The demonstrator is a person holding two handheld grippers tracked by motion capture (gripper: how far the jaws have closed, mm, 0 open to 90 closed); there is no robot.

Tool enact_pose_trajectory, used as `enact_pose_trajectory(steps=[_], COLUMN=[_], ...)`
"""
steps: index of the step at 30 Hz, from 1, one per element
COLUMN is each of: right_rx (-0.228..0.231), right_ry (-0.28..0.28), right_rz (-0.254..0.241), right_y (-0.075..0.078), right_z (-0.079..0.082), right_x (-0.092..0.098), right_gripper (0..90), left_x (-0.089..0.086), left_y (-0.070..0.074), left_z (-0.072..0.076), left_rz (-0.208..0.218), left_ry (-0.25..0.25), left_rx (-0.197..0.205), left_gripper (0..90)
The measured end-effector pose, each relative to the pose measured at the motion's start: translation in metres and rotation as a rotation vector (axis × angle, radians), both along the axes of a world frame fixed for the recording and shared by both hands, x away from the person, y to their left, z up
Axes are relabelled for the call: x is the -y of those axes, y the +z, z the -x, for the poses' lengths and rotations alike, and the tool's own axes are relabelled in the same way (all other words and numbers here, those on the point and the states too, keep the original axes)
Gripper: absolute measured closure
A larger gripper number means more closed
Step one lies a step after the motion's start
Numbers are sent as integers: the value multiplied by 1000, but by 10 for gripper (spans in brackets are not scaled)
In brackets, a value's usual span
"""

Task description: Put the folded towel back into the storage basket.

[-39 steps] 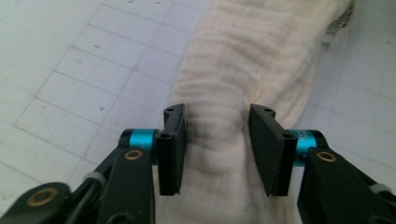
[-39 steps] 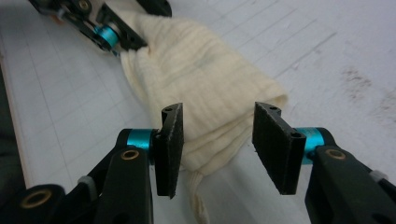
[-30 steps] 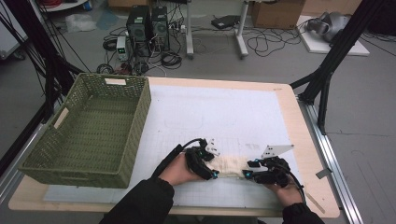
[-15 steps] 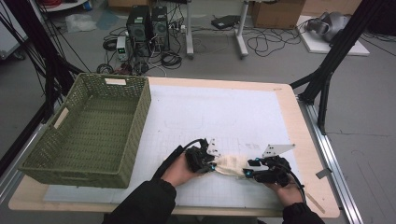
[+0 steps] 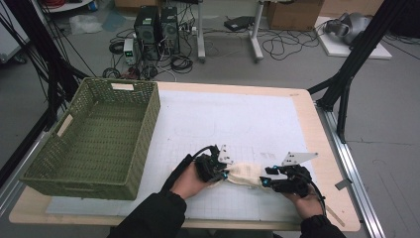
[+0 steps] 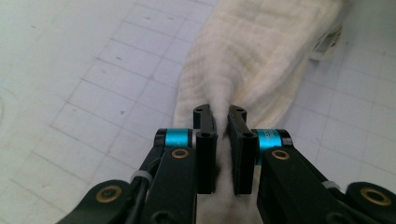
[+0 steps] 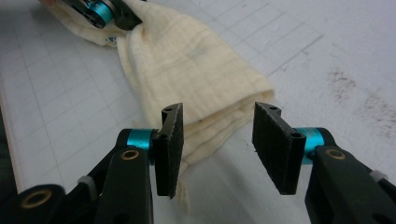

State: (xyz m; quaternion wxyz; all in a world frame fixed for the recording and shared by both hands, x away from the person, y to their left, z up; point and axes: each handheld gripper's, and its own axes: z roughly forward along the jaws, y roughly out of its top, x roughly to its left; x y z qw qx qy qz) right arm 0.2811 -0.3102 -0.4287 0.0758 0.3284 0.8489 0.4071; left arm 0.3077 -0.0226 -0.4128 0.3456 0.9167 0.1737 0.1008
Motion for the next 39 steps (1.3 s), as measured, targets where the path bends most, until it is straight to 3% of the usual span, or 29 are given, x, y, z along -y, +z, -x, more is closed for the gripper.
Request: enact_pose_trajectory(steps=[14, 25, 39], right_rx=[7, -2, 0], right_ry=[-23, -57, -48], right_rz=[-22, -36, -40], right_y=[2, 0, -1], right_z=[0, 2, 6], right_x=[6, 13, 13], right_gripper=[510, 393, 294], left_x=[-19, -30, -42], left_y=[17, 28, 44], left_z=[-1, -2, 0], left_rz=[52, 92, 136], left_ry=[64, 78, 93], left_rx=[26, 31, 34], left_gripper=[828, 828, 828])
